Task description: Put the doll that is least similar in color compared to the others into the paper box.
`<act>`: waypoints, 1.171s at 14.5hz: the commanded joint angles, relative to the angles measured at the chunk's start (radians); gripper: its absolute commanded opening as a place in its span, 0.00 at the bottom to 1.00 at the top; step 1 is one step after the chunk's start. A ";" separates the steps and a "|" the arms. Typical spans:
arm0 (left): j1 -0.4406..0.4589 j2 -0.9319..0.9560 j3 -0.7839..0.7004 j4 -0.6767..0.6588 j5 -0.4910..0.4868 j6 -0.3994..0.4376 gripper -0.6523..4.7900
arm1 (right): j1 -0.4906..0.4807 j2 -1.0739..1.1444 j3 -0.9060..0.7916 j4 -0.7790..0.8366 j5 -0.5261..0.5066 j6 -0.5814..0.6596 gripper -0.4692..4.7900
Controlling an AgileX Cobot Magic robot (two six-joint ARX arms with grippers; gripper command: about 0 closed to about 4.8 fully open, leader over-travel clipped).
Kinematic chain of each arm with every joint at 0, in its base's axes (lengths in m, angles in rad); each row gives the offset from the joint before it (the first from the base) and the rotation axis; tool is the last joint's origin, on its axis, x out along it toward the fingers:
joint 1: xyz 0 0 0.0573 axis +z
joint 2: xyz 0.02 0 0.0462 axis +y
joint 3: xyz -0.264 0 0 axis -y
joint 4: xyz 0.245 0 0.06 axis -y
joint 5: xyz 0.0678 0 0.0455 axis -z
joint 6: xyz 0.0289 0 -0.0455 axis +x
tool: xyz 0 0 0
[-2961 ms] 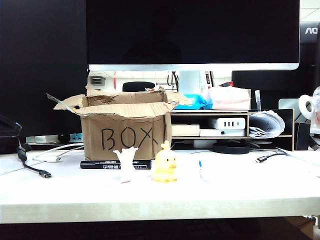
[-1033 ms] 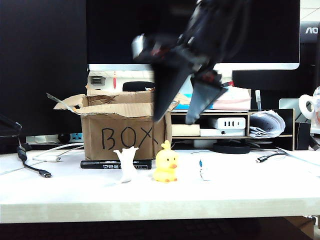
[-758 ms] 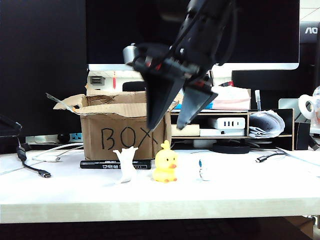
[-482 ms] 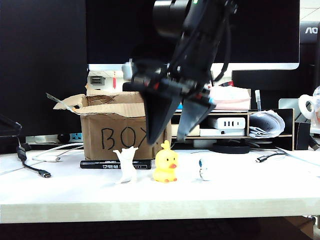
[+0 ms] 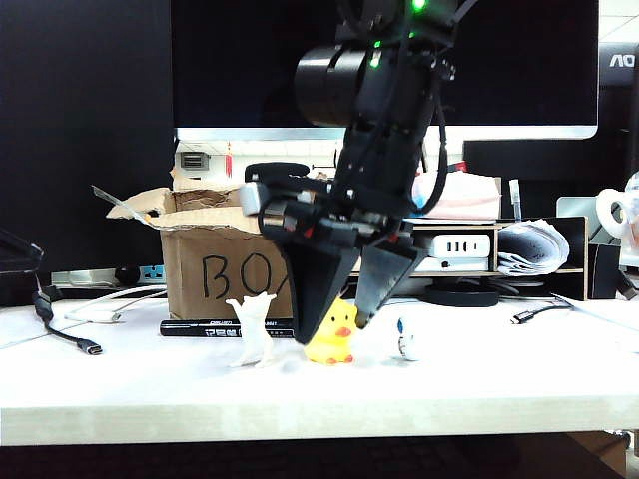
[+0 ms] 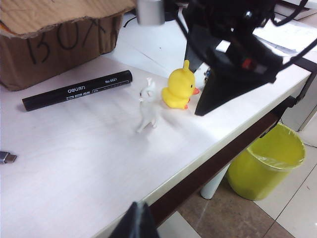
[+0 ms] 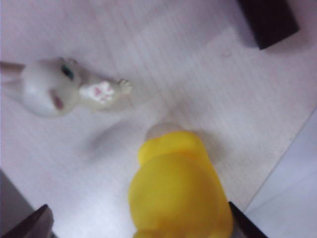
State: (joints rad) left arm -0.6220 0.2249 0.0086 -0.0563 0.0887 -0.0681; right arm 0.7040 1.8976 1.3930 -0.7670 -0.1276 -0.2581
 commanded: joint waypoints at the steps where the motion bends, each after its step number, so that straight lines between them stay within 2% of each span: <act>1: -0.001 0.000 0.001 0.012 0.002 0.002 0.11 | 0.000 0.022 0.005 0.031 -0.001 -0.004 1.00; 5: -0.001 0.000 0.001 0.012 0.002 0.001 0.11 | 0.000 0.032 0.005 0.061 0.000 -0.004 1.00; 6: -0.001 0.000 0.001 0.012 0.002 0.002 0.11 | 0.000 0.032 0.005 0.066 0.000 -0.004 0.84; 8: -0.001 0.000 0.001 0.012 0.002 0.002 0.11 | 0.000 0.032 0.005 0.065 0.034 -0.004 0.62; 9: -0.001 0.000 0.001 0.012 0.002 0.002 0.11 | 0.000 0.033 0.005 0.058 0.063 -0.005 0.47; 16: -0.001 0.000 0.001 0.012 0.002 0.002 0.11 | 0.000 0.024 0.006 0.032 0.074 -0.003 0.46; 17: -0.001 0.000 0.001 0.012 0.002 0.002 0.11 | -0.002 0.016 0.007 0.023 0.073 -0.003 0.36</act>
State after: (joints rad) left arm -0.6220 0.2249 0.0086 -0.0563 0.0887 -0.0681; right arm 0.7032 1.9270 1.3941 -0.7288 -0.0555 -0.2611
